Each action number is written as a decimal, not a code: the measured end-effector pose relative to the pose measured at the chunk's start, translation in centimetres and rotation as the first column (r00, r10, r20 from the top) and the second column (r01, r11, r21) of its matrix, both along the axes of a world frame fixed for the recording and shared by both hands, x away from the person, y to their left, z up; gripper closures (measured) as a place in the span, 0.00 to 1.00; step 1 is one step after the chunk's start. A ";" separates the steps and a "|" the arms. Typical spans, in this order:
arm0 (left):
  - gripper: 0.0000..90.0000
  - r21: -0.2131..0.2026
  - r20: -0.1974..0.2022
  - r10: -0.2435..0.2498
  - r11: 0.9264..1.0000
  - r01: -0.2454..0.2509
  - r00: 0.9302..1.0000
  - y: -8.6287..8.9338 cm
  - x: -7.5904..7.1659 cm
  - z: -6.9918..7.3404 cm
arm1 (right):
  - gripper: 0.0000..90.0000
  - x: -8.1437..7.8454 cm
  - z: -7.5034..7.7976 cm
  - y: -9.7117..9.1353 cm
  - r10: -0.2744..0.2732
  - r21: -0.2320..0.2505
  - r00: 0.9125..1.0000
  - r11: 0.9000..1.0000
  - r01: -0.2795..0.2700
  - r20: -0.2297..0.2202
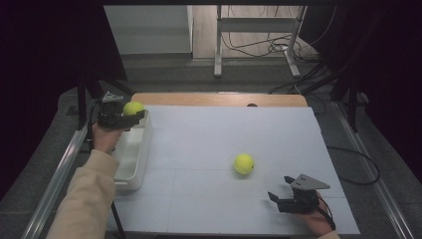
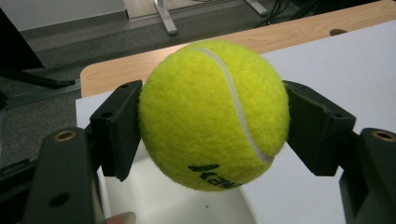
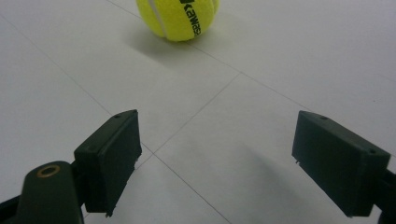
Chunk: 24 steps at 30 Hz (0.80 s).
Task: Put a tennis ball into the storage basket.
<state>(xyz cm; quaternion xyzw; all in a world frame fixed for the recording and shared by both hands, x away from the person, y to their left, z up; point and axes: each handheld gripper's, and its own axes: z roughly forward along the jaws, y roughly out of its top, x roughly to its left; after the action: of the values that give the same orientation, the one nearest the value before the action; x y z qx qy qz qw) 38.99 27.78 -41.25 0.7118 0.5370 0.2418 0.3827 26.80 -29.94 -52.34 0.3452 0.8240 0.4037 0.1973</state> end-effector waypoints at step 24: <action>0.30 0.024 -0.031 0.041 0.999 -0.040 0.999 1.3 0.2 -0.9 | 0.18 0.0 -0.1 0.0 0.000 0.000 1.000 1.000 0.000 -0.002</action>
<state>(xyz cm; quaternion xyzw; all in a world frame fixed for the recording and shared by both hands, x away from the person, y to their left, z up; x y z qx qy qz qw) 39.20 29.12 -42.13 0.7090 0.5545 0.2445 0.3607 26.81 -29.90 -52.40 0.3454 0.8243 0.4033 0.1966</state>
